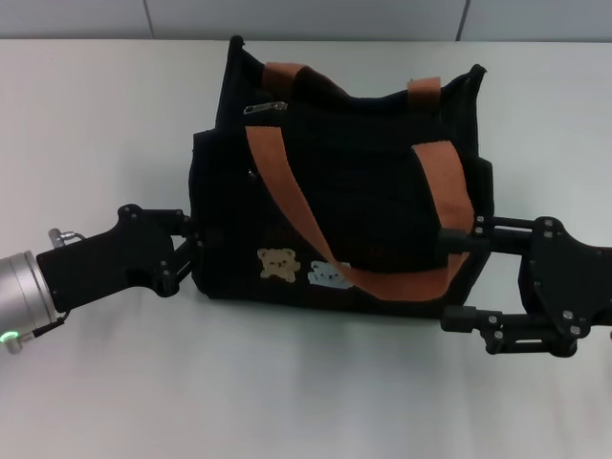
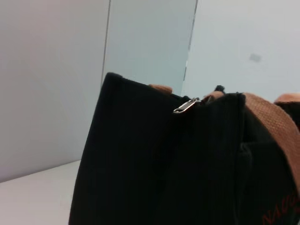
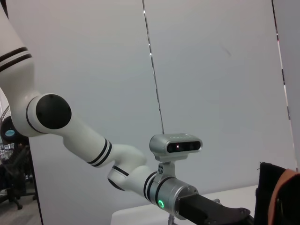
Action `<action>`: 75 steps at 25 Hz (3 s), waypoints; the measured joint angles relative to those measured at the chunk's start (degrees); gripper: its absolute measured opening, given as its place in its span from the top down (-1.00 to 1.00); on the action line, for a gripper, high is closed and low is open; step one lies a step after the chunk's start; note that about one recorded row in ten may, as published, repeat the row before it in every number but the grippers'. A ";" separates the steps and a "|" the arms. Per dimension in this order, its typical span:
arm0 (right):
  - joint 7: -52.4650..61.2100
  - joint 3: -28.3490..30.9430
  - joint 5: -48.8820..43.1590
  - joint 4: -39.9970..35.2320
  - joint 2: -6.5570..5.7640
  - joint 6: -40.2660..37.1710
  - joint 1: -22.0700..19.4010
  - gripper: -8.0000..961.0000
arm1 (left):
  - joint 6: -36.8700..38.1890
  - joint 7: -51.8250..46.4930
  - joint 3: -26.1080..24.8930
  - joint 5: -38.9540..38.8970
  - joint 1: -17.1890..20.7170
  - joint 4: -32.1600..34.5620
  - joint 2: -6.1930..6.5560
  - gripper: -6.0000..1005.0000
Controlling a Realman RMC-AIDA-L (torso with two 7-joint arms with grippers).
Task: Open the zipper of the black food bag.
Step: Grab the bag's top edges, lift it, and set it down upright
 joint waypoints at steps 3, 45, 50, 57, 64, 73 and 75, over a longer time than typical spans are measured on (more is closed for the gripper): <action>0.01 0.00 0.00 0.06 0.28 0.07 -0.08 -0.53 | 1.09 1.35 0.11 0.00 0.31 -0.07 0.04 0.84; 0.56 11.46 -0.13 24.87 1.99 20.37 11.94 -0.53 | 23.27 -18.05 -3.23 -0.23 -4.63 44.22 2.91 0.84; -1.78 11.30 -0.56 32.93 2.24 27.38 16.95 -0.53 | 23.44 -17.81 -0.10 -0.47 -5.36 46.54 0.99 0.84; -4.11 12.54 -0.39 35.49 2.28 28.33 17.88 -0.53 | 23.44 -16.74 2.09 -0.76 -5.37 46.90 0.08 0.84; -2.10 12.90 -0.16 31.93 2.02 25.65 13.58 -0.53 | 23.20 -14.03 1.95 -0.83 -3.22 44.95 0.15 0.84; 6.61 17.21 -0.04 24.33 1.76 21.79 7.72 -0.53 | 23.06 -9.92 1.70 -0.84 -1.94 39.30 0.52 0.84; 8.13 17.90 0.02 22.77 1.72 21.87 7.00 -0.53 | 23.01 -9.16 1.61 -0.82 -1.74 38.42 0.56 0.84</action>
